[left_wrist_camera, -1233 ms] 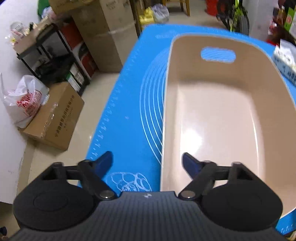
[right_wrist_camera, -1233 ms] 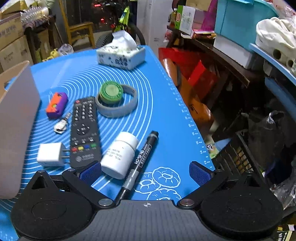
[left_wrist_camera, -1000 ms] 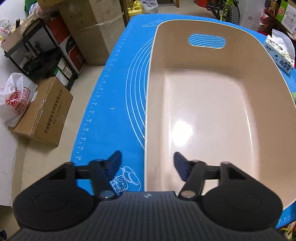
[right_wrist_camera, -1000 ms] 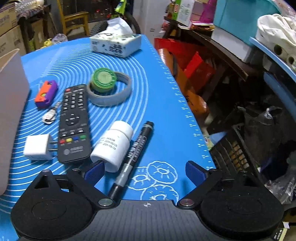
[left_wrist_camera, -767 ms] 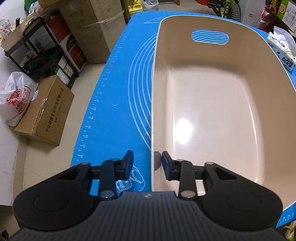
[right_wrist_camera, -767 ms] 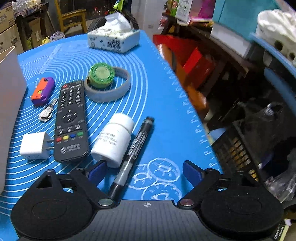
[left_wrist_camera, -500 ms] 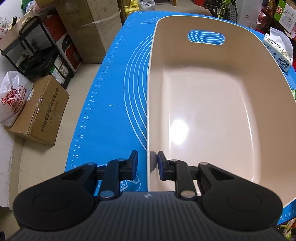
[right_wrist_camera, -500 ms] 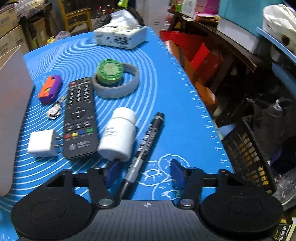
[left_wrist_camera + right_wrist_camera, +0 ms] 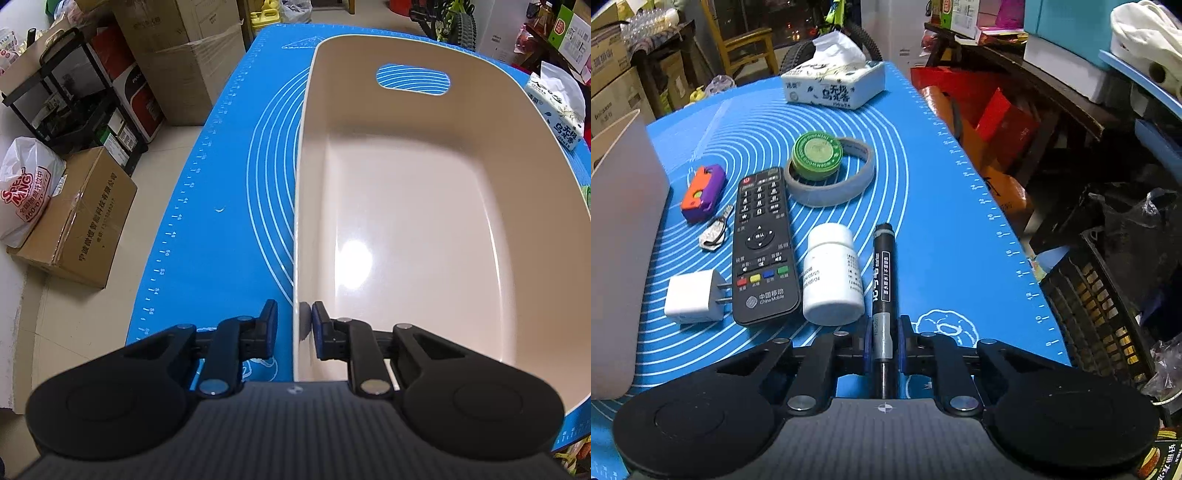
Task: Organize rigid objects
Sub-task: 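Grasp the black marker with the right tool and drop it into the basket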
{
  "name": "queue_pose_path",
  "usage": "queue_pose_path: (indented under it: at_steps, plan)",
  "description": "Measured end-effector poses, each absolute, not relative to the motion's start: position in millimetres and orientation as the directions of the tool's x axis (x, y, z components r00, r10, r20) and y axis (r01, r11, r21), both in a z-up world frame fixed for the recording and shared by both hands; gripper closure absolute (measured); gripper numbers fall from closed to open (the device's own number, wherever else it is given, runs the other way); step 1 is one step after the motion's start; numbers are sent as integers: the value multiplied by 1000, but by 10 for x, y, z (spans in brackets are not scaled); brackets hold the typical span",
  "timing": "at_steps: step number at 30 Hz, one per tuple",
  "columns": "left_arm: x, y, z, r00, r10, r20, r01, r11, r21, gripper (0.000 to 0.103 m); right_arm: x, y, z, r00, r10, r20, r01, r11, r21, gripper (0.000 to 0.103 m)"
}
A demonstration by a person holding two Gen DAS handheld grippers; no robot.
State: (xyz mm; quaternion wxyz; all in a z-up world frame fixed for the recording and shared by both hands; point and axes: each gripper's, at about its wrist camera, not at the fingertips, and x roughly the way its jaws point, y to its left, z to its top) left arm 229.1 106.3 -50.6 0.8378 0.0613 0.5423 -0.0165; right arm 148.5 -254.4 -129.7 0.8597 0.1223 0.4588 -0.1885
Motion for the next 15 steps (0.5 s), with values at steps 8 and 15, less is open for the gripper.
queue_pose_path:
  at_steps: [8,15]
  plan:
    - [2277,1075,-507,412,28,-911,100,992,76,86,1418,-2516,-952,594,-241,-768,449,891,67,79]
    - [2287,1066,-521,410,17,-912,110,992,68,93,1529,-2317,-388,717,-191,-671,367,921,130,79]
